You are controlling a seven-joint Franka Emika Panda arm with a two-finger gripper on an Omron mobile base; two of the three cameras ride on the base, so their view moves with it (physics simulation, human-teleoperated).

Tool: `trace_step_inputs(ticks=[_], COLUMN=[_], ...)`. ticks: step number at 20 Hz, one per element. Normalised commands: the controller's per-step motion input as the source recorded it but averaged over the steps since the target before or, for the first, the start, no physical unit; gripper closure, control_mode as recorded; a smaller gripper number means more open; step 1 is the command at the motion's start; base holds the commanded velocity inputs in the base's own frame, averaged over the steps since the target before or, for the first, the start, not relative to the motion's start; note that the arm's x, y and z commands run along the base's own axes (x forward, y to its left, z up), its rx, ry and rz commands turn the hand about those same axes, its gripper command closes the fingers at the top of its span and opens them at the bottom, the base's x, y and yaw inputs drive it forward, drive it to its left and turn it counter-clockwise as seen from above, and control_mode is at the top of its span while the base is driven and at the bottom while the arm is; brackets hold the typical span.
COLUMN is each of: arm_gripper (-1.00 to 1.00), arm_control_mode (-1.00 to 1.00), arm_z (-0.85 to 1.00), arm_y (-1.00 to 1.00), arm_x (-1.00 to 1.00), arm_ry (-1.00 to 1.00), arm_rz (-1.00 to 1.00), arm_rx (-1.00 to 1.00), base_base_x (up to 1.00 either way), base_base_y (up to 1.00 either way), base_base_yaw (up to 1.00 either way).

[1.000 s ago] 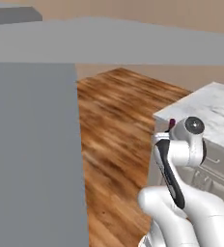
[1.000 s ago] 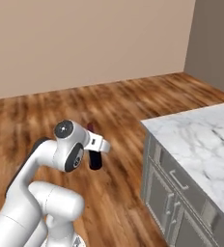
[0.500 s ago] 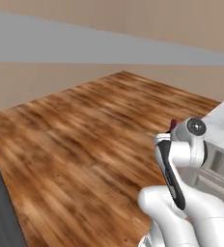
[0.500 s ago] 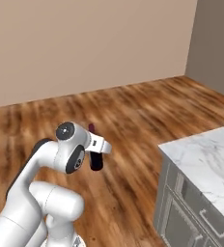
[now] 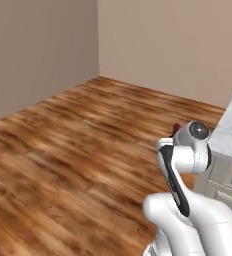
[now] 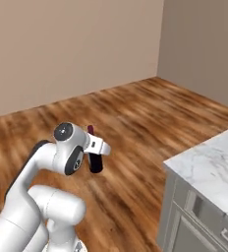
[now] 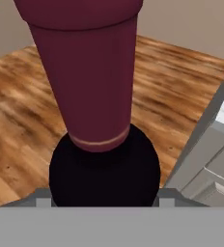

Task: Place the drinks on the dining counter in a tight cluster.

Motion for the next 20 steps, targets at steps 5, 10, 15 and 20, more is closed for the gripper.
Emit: trace_step_inputs(ticks=[5,10,15,20], arm_gripper=[1.00,1.00,1.00,1.00], arm_control_mode=[1.00,1.00,1.00,1.00], arm_z=[0.00,0.00,0.00,0.00], arm_y=[0.00,0.00,0.00,0.00], arm_x=[0.00,0.00,0.00,0.00], arm_ry=[0.00,0.00,0.00,0.00], arm_rz=[0.00,0.00,0.00,0.00], arm_rx=[0.00,0.00,0.00,0.00], base_base_x=[0.58,0.57,0.60,0.61], base_base_y=[0.28,0.28,0.29,0.35], base_base_yaw=[-0.51,-0.52,-0.49,-0.47])
